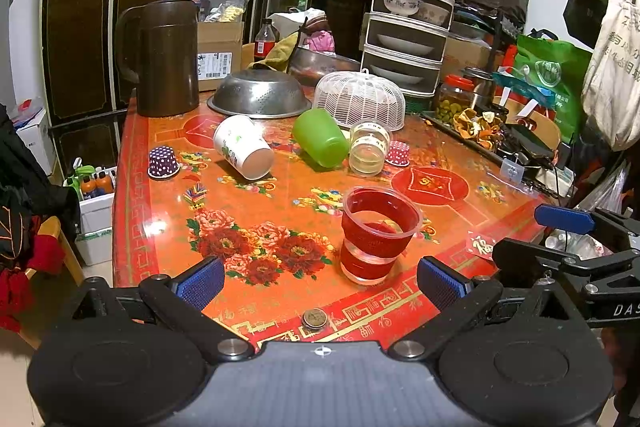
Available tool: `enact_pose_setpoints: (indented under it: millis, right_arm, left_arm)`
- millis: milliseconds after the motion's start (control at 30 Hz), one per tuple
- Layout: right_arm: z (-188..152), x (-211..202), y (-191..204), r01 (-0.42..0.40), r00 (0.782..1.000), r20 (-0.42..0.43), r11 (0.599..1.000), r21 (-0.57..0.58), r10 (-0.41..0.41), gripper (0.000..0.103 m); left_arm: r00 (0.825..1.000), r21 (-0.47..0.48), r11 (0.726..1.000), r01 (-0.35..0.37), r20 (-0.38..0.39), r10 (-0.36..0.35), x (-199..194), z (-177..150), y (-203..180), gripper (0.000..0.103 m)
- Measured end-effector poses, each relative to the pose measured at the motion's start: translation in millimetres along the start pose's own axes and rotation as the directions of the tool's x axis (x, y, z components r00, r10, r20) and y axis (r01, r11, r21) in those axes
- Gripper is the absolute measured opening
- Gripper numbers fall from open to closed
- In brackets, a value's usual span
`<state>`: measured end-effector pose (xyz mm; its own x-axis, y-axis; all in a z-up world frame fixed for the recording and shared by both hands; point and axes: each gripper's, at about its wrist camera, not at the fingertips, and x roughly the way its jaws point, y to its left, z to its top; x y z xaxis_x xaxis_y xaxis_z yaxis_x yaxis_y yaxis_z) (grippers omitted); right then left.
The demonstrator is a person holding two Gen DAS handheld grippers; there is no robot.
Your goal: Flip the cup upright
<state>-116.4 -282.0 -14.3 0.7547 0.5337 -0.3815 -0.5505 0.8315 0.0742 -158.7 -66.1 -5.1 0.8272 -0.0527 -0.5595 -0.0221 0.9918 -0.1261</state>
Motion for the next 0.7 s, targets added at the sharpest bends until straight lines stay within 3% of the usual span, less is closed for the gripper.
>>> enact_pose_setpoints:
  millis: [700]
  right_arm:
    - [-0.8, -0.1, 1.2, -0.003, 1.000, 0.000, 1.000, -0.001, 0.003, 0.102]
  left_arm:
    - [1.000, -0.003, 1.000, -0.001, -0.005, 0.001, 1.7, 0.0, 0.1, 0.103]
